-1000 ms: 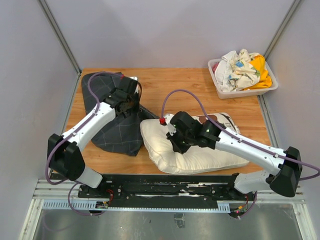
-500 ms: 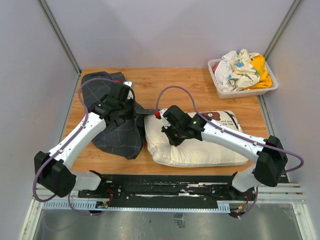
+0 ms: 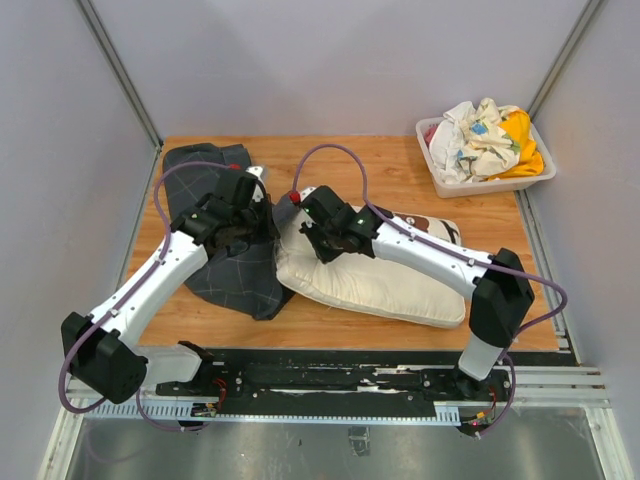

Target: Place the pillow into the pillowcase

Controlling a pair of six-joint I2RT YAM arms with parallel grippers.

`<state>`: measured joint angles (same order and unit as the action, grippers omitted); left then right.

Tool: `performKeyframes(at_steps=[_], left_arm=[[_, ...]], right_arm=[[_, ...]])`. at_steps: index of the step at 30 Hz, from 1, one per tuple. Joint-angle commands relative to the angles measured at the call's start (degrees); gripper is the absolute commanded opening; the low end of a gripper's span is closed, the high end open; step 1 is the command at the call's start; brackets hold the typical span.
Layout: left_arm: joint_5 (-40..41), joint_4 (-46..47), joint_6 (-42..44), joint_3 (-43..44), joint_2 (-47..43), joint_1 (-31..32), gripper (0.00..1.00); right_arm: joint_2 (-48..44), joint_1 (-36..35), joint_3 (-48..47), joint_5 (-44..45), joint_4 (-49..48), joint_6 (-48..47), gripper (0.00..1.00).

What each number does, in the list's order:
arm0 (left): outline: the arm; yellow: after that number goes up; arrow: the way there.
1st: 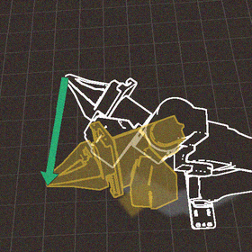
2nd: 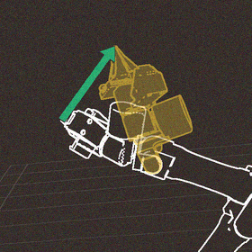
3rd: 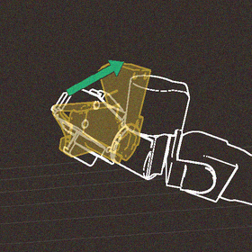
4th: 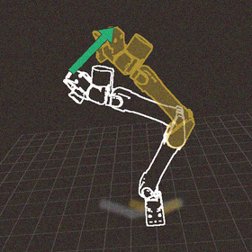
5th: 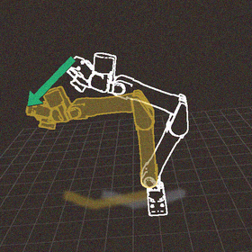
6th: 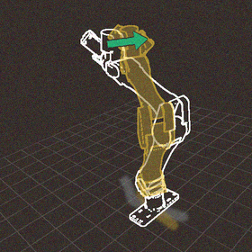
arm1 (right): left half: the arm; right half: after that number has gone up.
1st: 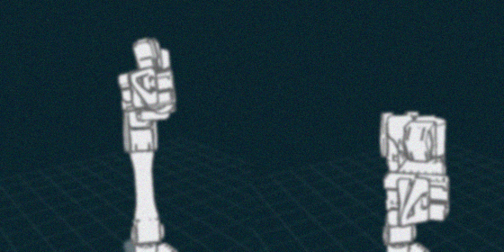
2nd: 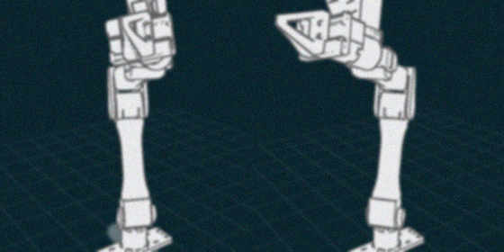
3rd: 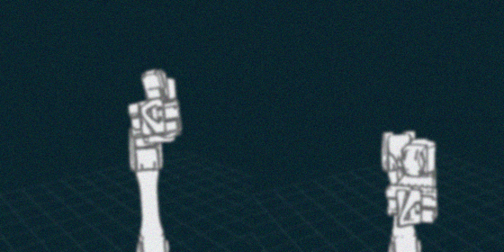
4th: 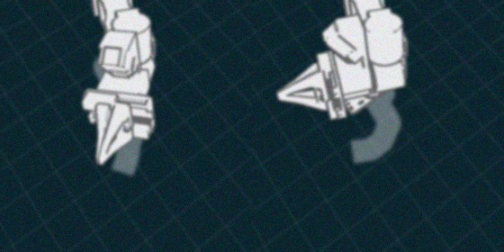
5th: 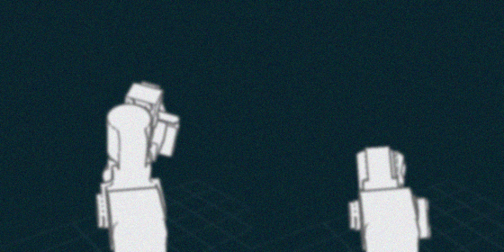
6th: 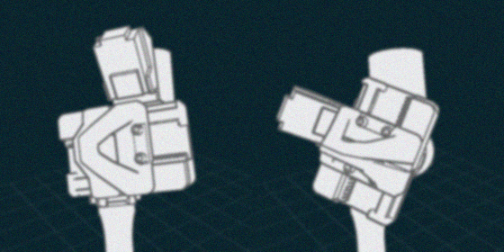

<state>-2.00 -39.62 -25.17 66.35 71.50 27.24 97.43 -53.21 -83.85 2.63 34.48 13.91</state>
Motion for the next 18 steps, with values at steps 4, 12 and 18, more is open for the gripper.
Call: performKeyframes(at_steps=[4,12,18], left_arm=[[-3.2,-0.4,-1.2,0.6,-1.9,0.5,0.00],[-5.0,-1.5,-1.3,3.3,-1.2,0.5,0.00],[-7.0,-2.4,-1.6,5.4,-1.0,0.5,0.00]], right_arm=[[4.0,3.5,-3.5,10.4,-5.6,3.4,0.01],[9.5,4.2,-4.7,13.5,-7.9,5.4,0.01],[12.2,5.5,-6.6,16.3,-8.2,7.0,0.01]])
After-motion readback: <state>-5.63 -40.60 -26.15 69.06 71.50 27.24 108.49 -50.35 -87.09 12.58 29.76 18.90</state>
